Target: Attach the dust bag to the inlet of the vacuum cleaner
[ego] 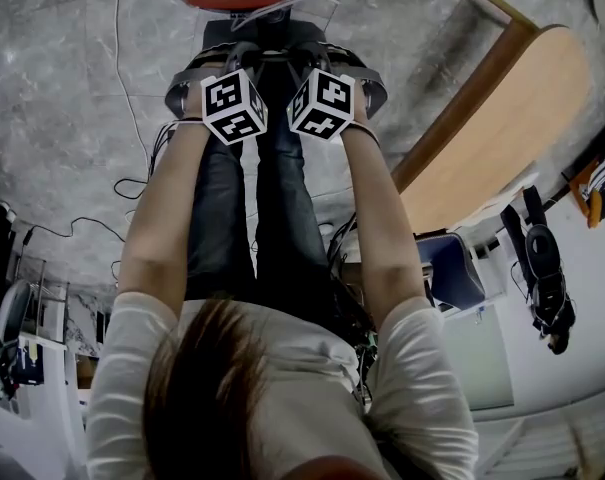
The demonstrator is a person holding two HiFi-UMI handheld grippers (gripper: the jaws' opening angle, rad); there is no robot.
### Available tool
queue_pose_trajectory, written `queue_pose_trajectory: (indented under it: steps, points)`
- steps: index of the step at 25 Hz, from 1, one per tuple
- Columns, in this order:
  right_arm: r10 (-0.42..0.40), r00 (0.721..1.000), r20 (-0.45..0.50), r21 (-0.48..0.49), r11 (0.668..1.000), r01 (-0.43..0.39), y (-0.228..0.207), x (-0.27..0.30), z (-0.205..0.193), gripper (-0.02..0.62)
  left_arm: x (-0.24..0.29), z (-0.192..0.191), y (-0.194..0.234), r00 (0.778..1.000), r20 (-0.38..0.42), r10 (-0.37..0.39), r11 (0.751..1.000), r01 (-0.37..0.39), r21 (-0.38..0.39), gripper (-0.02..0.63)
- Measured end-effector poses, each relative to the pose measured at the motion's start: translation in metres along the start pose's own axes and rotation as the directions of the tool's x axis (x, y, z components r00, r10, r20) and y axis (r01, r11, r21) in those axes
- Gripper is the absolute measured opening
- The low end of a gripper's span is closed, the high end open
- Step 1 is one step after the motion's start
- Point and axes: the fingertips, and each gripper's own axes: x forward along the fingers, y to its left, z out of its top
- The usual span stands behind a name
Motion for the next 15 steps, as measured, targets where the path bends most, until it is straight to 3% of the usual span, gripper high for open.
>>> queue_pose_trajectory:
  steps: [10,15]
  points:
    - [-0.019,1.0,0.023,0.015,1.0,0.018,-0.005,-0.003,0.005,0.035,-0.006,0.002,0.011,0.998,0.003,0.063,0.997,-0.064,0.031,0.041]
    - [-0.023,0.998,0.06,0.084,0.996,0.018,-0.005,0.0,0.009,0.035,-0.01,0.003,0.021,0.996,-0.004,0.094,0.992,-0.093,0.084,0.058]
